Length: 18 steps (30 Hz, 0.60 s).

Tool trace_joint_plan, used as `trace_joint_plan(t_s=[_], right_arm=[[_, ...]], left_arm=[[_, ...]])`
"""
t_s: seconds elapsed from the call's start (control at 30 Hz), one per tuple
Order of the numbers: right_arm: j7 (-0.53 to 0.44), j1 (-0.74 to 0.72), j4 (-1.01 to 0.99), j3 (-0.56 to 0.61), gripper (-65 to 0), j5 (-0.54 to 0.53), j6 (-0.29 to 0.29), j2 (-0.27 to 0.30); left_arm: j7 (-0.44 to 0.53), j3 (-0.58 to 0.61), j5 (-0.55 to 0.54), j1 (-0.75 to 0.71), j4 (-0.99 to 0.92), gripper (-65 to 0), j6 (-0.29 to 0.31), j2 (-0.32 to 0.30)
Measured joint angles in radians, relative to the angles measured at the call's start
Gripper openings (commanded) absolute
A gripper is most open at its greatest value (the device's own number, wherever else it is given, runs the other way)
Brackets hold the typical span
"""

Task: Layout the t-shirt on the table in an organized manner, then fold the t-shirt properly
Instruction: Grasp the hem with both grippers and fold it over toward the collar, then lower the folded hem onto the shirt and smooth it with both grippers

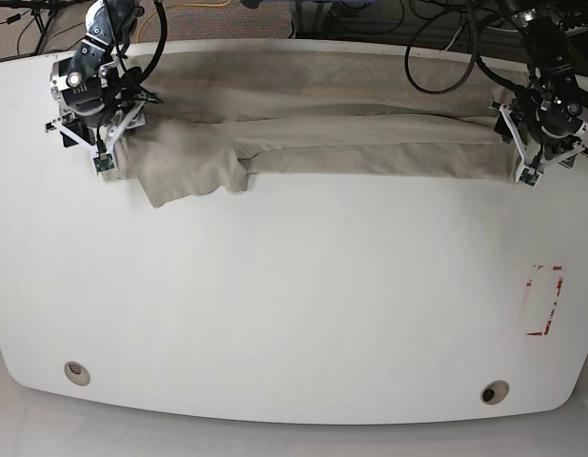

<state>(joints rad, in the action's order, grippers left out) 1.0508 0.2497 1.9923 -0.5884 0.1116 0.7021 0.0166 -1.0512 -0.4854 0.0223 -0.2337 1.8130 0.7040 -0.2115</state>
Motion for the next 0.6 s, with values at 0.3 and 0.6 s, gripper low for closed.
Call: trace_joint_plan(t_s=[0.3, 0.6], right_arm=[[0.001, -0.031, 0.007, -0.026, -30.0, -0.186, -0.002, 0.003], [-0.002, -0.06, -0.014, -0.031, -39.6, -0.27, -0.003, -0.021]], left_arm=[[-0.003, -0.004, 0.0, 0.005, 0.127, -25.8, 0.0, 0.0], [0.004, -0.012, 0.009, 0.059, 0.091, -26.3, -0.004, 0.032]])
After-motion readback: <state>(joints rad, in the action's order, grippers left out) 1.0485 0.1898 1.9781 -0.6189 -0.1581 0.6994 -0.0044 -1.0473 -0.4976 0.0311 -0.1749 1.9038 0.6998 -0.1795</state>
